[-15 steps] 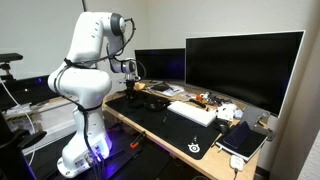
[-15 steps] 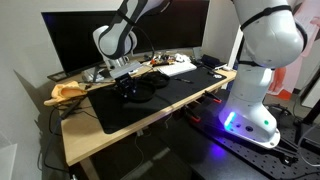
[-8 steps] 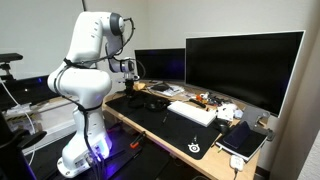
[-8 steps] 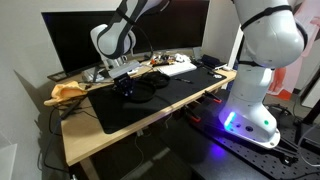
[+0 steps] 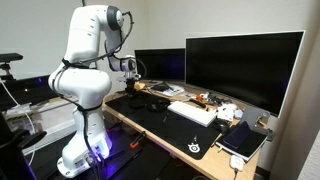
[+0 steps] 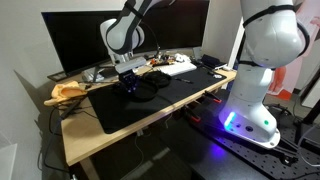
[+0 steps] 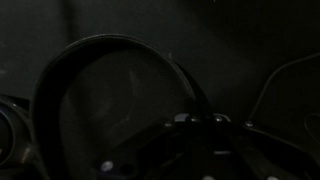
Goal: Close the black bag on the table
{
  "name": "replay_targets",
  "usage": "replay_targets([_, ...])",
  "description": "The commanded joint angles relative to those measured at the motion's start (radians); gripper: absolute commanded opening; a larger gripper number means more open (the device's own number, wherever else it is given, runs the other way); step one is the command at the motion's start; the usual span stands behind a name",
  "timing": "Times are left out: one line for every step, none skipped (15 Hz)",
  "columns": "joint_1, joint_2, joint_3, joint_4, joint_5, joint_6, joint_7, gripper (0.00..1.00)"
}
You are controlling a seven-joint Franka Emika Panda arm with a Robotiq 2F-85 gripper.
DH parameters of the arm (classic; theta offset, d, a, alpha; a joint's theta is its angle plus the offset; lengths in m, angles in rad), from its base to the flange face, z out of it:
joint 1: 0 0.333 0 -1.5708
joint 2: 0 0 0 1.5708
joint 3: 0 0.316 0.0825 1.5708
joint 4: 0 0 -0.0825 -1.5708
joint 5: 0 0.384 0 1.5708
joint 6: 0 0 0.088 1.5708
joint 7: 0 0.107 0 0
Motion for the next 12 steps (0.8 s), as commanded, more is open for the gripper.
replay_targets([-0.073,-0.091,0.036,-0.102,0.092,0.025,-0.175,0.01])
replay_targets([-0.086,-0.106,0.047,-0.116,0.117,0.025,-0.23,0.01])
replay_targets([-0.097,-0.125,0.055,-0.129,0.137,0.024,-0.276,0.01])
replay_targets([-0.106,-0.142,0.061,-0.141,0.154,0.022,-0.313,0.01])
replay_targets([-0.115,-0.16,0.067,-0.151,0.17,0.017,-0.349,0.01])
replay_targets([-0.122,-0.175,0.071,-0.161,0.185,0.015,-0.375,0.01])
replay_targets([-0.13,-0.19,0.075,-0.17,0.2,0.012,-0.404,0.01])
replay_targets([-0.137,-0.206,0.076,-0.178,0.214,0.008,-0.43,0.01])
replay_targets([-0.141,-0.22,0.077,-0.185,0.225,0.005,-0.451,0.01])
replay_targets([-0.147,-0.236,0.077,-0.191,0.235,-0.002,-0.475,0.01])
replay_targets([-0.151,-0.25,0.077,-0.197,0.244,-0.006,-0.493,0.01])
replay_targets([-0.157,-0.265,0.075,-0.2,0.251,-0.018,-0.513,0.01])
